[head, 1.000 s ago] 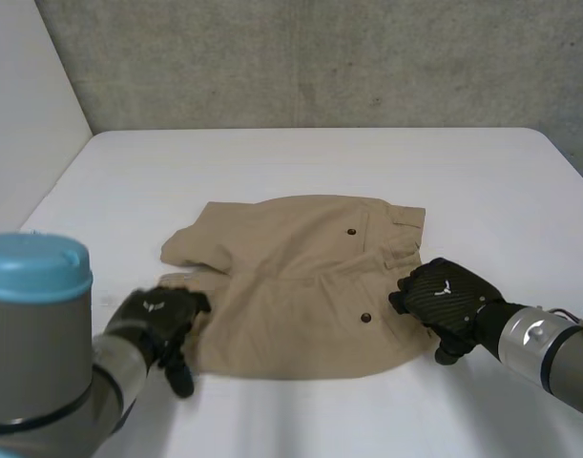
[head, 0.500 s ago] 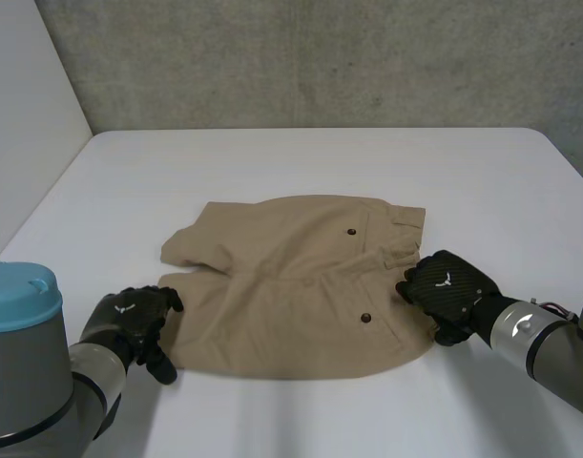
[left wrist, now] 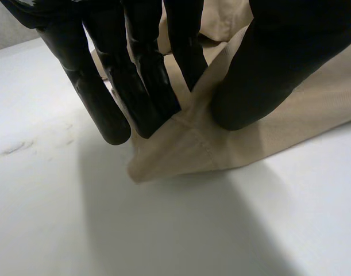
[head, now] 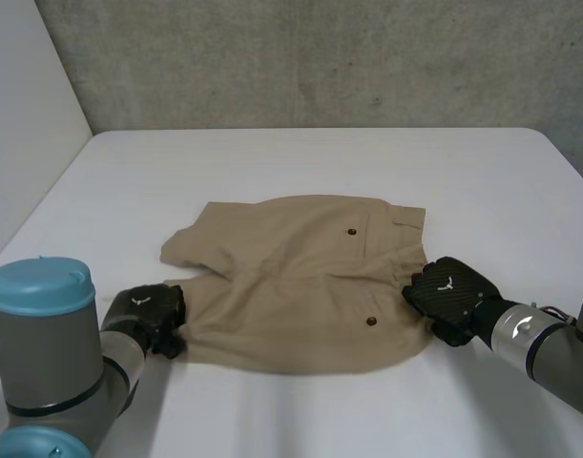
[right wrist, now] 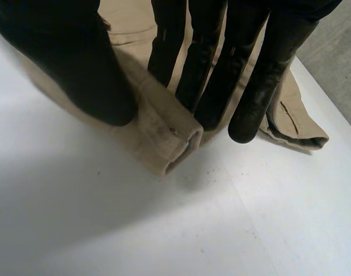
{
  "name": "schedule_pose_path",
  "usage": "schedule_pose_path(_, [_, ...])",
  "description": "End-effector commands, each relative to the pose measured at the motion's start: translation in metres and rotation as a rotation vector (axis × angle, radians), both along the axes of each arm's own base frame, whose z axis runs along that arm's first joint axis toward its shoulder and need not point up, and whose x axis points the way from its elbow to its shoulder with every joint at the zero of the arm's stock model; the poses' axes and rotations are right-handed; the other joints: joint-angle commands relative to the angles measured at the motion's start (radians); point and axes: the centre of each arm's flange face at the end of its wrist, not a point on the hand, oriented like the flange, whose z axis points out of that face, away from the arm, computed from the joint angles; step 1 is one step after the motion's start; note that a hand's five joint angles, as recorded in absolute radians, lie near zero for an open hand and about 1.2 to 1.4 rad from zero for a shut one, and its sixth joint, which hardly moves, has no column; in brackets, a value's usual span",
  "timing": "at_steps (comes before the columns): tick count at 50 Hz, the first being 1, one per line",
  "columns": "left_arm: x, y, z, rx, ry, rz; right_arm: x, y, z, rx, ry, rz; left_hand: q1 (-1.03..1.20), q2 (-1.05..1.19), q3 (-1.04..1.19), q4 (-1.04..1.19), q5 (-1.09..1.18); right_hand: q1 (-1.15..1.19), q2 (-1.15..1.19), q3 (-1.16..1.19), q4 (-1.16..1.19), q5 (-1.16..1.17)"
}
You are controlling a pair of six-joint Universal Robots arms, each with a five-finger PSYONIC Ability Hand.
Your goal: Fold the shorts.
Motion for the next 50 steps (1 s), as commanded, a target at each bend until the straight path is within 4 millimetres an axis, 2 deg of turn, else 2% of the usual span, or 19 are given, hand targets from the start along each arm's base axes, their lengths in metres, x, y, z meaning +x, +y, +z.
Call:
schedule_pose_path(1, [-0.003,-0.003,0.021,-0.065,0.029,-0.006,0.000,-0.003,0.008,-0.009,-0.013,-0.015,0.279,0.227,0.236,0.230,0.264,0.479,0.231,0.243,0.233,0.285])
schedule_pose_path(4, [-0.003,-0.004,0.047,-0.142,0.056,-0.011,0.000,-0.002,0.013,-0.016,-0.014,-0.017,0.279,0.227,0.236,0.230,0.264,0.479,0.231,0.243,0.233,0.285])
schedule_pose_path(6, [-0.003,-0.003,0.062,-0.182,0.057,-0.021,-0.001,0.000,0.030,-0.035,-0.022,-0.030,0.279,0.227,0.236,0.230,0.264,0.479,0.231,0.243,0.233,0.285])
schedule_pose_path(8, [-0.002,0.001,0.090,-0.244,0.057,-0.043,-0.002,0.004,0.050,-0.054,-0.035,-0.040,0.279,0.227,0.236,0.230,0.264,0.479,0.231,0.243,0.233,0.285])
schedule_pose_path(9, [-0.001,0.003,0.100,-0.261,0.057,-0.050,-0.003,0.007,0.071,-0.068,-0.054,-0.052,0.279,0.227,0.236,0.230,0.264,0.479,0.231,0.243,0.233,0.285])
schedule_pose_path(13, [0.003,0.018,0.152,-0.356,0.085,-0.081,-0.004,0.015,0.125,-0.113,-0.125,-0.069,0.279,0.227,0.236,0.230,0.264,0.479,0.231,0.243,0.233,0.285])
schedule_pose_path(14, [0.005,0.024,0.175,-0.404,0.110,-0.087,-0.006,0.016,0.135,-0.127,-0.139,-0.078,0.279,0.227,0.236,0.230,0.264,0.479,0.231,0.243,0.233,0.285])
schedule_pose_path(16, [0.007,0.031,0.196,-0.453,0.133,-0.096,-0.008,0.018,0.160,-0.177,-0.167,-0.092,0.279,0.227,0.236,0.230,0.264,0.479,0.231,0.243,0.233,0.285])
schedule_pose_path(17, [0.008,0.035,0.206,-0.477,0.145,-0.099,-0.009,0.024,0.184,-0.238,-0.198,-0.097,0.279,0.227,0.236,0.230,0.264,0.479,0.231,0.243,0.233,0.285])
schedule_pose_path(18, [0.010,0.042,0.225,-0.527,0.168,-0.106,-0.010,0.028,0.196,-0.269,-0.211,-0.100,0.279,0.227,0.236,0.230,0.264,0.479,0.231,0.243,0.233,0.285])
schedule_pose_path(22, [0.016,0.060,0.266,-0.644,0.220,-0.122,-0.012,0.040,0.244,-0.394,-0.291,-0.115,0.279,0.227,0.236,0.230,0.264,0.479,0.231,0.243,0.233,0.285])
schedule_pose_path(27, [0.016,0.065,0.285,-0.698,0.248,-0.132,-0.017,0.044,0.269,-0.411,-0.367,-0.141,0.279,0.227,0.236,0.230,0.264,0.479,0.231,0.243,0.233,0.285])
schedule_pose_path(31, [0.014,0.058,0.280,-0.675,0.246,-0.129,-0.023,0.037,0.262,-0.369,-0.359,-0.174,0.279,0.227,0.236,0.230,0.264,0.479,0.231,0.243,0.233,0.285])
schedule_pose_path(33, [0.008,0.047,0.269,-0.632,0.233,-0.131,-0.023,0.030,0.249,-0.315,-0.341,-0.188,0.279,0.227,0.236,0.230,0.264,0.479,0.231,0.243,0.233,0.285])
schedule_pose_path(37, [-0.006,0.013,0.230,-0.487,0.184,-0.129,-0.013,0.009,0.215,-0.197,-0.287,-0.186,0.279,0.227,0.236,0.230,0.264,0.479,0.231,0.243,0.233,0.285])
schedule_pose_path(42, [-0.027,-0.034,0.157,-0.265,0.104,-0.127,0.011,-0.004,0.180,-0.136,-0.186,-0.158,0.279,0.227,0.236,0.230,0.264,0.479,0.231,0.243,0.233,0.285])
schedule_pose_path(45, [-0.036,-0.064,0.124,-0.189,0.078,-0.114,0.027,-0.020,0.152,-0.101,-0.116,-0.152,0.279,0.227,0.236,0.230,0.264,0.479,0.231,0.243,0.233,0.285])
schedule_pose_path(48, [-0.041,-0.090,0.104,-0.167,0.068,-0.099,0.042,-0.046,0.134,-0.125,-0.105,-0.172,0.279,0.227,0.236,0.230,0.264,0.479,0.231,0.243,0.233,0.285])
schedule_pose_path(50, [-0.047,-0.118,0.095,-0.198,0.079,-0.083,0.050,-0.063,0.130,-0.175,-0.128,-0.190,0.279,0.227,0.236,0.230,0.264,0.479,0.231,0.243,0.233,0.285])
